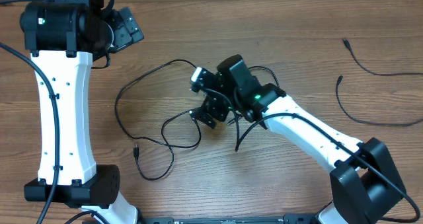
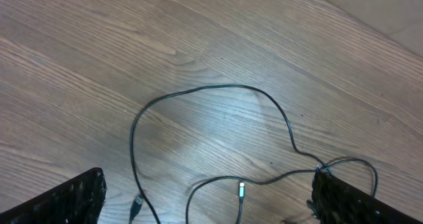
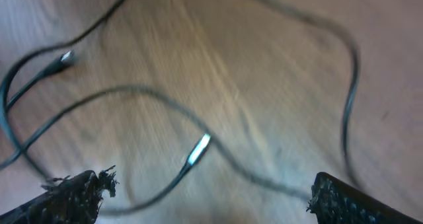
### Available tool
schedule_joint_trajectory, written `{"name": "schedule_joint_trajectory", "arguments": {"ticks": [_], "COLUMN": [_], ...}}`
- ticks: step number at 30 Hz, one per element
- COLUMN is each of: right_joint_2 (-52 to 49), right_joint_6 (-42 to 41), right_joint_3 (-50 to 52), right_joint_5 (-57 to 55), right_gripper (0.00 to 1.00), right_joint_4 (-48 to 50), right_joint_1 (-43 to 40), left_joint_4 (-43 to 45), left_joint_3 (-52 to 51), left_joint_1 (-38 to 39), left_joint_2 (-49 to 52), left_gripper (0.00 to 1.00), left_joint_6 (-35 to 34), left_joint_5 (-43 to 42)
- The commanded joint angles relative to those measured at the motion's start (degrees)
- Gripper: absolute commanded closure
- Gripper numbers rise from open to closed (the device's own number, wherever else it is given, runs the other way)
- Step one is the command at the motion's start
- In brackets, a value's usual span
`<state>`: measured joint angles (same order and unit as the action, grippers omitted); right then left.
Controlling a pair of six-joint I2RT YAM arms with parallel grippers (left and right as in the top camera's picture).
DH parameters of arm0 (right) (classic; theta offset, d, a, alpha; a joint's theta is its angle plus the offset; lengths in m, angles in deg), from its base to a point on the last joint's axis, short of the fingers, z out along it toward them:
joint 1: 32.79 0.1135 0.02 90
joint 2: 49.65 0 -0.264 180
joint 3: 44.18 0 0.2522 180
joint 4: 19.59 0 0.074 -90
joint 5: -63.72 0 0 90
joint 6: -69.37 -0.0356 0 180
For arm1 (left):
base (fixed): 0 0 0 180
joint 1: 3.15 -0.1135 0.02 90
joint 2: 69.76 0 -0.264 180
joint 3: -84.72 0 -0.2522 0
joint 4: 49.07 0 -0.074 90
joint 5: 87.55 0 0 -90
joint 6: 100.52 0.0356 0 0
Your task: Untangle cables
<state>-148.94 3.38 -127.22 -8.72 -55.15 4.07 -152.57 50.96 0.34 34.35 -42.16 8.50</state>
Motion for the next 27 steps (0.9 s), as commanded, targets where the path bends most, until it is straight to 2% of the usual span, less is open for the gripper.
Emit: {"name": "schedule_joint_trajectory", "arguments": {"ticks": [1,8,15,27], "right_joint_2": [-1.81,-9.07,-16.68,-21.79], "right_joint_6": [0.00,0.39,4.81,4.79], "right_joint_3": [-0.48,-0.48,-0.48,-0.48], "right_joint_5": [-6.71,-8.96,-8.96,-8.48], "right_gripper": [0.00,0.00,0.00,0.03], "right_joint_4": [3.87,15.67,24.46,37.97], "right_joint_1": [-0.07,-2.84,-4.28,-4.33], "left_joint_4": [-0.17,-0.17,-0.17,-0.17], "left_joint_3": [0.79,0.79,0.79,0.79], "left_joint_1": [-0.04,-0.07,-0.04,-0.07], "left_joint_2": [0.39,0.39,0.39,0.39], "left_gripper": [0.01,0.01,0.00,0.00], "left_joint_6": [-0.94,-0.94,-0.94,-0.94], "left_joint_5": [-0.79,-0.76,-0.76,-0.76]}}
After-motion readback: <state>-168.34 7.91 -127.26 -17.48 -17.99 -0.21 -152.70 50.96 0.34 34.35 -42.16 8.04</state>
